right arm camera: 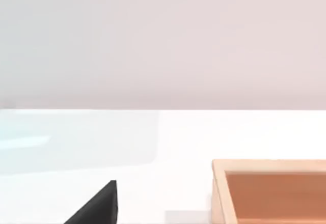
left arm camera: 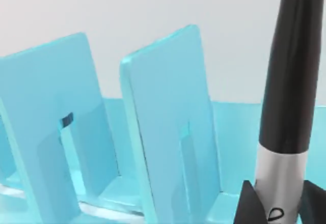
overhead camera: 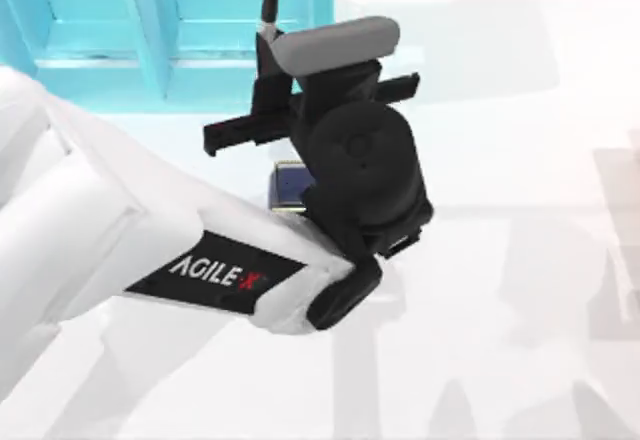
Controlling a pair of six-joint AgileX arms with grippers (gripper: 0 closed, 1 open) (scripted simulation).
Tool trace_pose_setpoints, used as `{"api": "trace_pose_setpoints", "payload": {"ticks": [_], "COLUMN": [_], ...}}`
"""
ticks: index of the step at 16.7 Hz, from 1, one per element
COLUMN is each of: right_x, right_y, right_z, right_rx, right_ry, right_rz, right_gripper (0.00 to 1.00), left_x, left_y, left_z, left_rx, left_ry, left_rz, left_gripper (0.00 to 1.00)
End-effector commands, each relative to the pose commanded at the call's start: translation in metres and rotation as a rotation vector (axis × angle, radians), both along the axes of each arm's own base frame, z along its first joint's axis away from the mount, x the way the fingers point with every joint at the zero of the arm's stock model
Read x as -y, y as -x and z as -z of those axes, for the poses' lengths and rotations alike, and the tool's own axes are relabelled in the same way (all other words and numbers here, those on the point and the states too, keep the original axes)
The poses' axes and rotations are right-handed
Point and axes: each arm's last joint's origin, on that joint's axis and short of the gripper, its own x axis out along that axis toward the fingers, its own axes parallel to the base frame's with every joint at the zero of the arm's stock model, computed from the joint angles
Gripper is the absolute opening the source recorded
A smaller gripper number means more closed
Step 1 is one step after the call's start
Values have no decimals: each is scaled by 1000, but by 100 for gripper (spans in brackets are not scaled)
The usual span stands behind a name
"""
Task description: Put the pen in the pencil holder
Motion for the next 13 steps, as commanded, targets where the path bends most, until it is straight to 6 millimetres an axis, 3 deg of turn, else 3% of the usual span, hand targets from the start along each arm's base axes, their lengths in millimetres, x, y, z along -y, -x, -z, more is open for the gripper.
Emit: {"api": "trace_pose_setpoints", "payload": {"ticks": [4, 13], "right_x": [0, 0], "right_y": [0, 0], "right_z": [0, 0], "right_rx": [0, 0], "right_ry": [0, 0], "right_rz": [0, 0], "right_gripper": [100, 100], "left_x": [29, 29], "left_y": [31, 30], "left_z": [-16, -15], "left_rx": [39, 40], "left_ry": [130, 137], "left_rz": [-18, -19], "left_gripper": [0, 0]}}
